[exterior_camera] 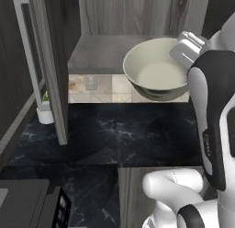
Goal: Pick up the bowls from the cabinet and place each bowl in front of a stool on the dining counter.
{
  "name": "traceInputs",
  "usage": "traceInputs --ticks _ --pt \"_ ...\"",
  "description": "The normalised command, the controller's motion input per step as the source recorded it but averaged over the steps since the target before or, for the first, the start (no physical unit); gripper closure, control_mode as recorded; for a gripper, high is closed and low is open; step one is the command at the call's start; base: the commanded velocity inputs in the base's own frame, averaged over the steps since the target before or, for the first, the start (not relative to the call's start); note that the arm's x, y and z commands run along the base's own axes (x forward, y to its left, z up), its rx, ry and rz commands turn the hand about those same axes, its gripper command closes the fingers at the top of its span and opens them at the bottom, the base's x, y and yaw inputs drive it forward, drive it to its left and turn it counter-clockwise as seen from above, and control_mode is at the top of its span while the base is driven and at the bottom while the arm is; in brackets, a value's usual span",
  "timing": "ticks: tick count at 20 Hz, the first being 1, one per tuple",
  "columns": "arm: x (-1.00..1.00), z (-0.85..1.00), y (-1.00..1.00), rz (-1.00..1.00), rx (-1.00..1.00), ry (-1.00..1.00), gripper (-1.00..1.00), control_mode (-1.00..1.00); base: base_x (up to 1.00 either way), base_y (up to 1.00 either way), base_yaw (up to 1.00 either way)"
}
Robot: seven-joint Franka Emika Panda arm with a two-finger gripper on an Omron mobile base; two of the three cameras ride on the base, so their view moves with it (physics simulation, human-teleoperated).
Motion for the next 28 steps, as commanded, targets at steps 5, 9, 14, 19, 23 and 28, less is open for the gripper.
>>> traceInputs --ticks 5,9,14,19,23,28 --pt "-0.79 -0.24 -0.19 0.0 0.01 0.01 1.0 -1.0 0.0 0.0 0.0" --pt "-0.42 -0.31 -0.23 0.0 0.03 0.12 1.0 1.0 -0.09 -0.06 0.0" --pt "0.0 0.0 0.0 0.0 0.0 0.0 1.0 1.0 -0.41 -0.13 0.03" --pt "0.0 0.0 0.0 0.0 0.0 0.0 1.0 1.0 -0.96 -0.14 0.04" --pt "0.0 0.0 0.0 0.0 0.0 0.0 1.0 1.0 -1.0 -0.16 0.0" --pt "0.0 0.0 0.0 0.0 0.0 0.0 1.0 1.0 -1.0 -0.23 -0.21"
